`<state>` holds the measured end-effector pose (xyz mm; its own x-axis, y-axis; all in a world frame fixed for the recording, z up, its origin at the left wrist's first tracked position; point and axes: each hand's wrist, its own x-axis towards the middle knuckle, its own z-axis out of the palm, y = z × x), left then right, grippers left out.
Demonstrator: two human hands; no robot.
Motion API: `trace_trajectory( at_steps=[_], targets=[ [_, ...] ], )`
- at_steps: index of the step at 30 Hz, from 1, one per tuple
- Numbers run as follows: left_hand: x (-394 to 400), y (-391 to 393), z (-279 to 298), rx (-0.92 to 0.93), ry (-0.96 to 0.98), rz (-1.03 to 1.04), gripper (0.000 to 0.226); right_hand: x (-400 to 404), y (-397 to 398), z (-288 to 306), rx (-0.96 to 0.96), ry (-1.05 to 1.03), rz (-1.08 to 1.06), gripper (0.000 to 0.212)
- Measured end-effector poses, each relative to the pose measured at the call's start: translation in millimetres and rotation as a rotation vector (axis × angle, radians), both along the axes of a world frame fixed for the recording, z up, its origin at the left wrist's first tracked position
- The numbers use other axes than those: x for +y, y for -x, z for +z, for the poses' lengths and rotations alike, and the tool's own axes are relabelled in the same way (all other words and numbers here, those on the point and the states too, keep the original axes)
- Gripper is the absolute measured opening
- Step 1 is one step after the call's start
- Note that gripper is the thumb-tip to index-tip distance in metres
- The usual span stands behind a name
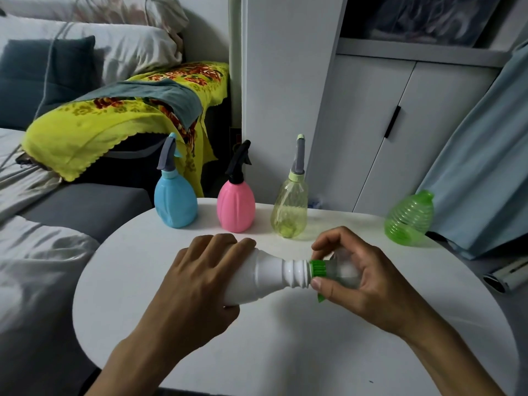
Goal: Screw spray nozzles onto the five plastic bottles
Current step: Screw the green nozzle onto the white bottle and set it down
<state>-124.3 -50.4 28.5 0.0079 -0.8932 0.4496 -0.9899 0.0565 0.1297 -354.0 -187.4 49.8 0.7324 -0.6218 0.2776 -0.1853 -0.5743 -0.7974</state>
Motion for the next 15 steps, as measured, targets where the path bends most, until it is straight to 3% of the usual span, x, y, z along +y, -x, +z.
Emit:
trace_trajectory(
  at_steps=[4,11,15],
  targets=[
    [-1.4,0.5,-0.6,-0.002,0.012,0.009,0.084,-3.1,0.8,2.1,0.012,0.012,0.016,0.052],
    [-3.4,4.9,-2.3,-0.026,0.006,-0.005,0.086,-5.2,4.4,3.9,-0.007,-0.113,0.018,0.034],
    [-3.2,3.8,-2.1,-0.019,-0.001,0.016,0.084,-4.5,3.9,2.8,0.029,-0.053,0.029,0.049]
  ],
)
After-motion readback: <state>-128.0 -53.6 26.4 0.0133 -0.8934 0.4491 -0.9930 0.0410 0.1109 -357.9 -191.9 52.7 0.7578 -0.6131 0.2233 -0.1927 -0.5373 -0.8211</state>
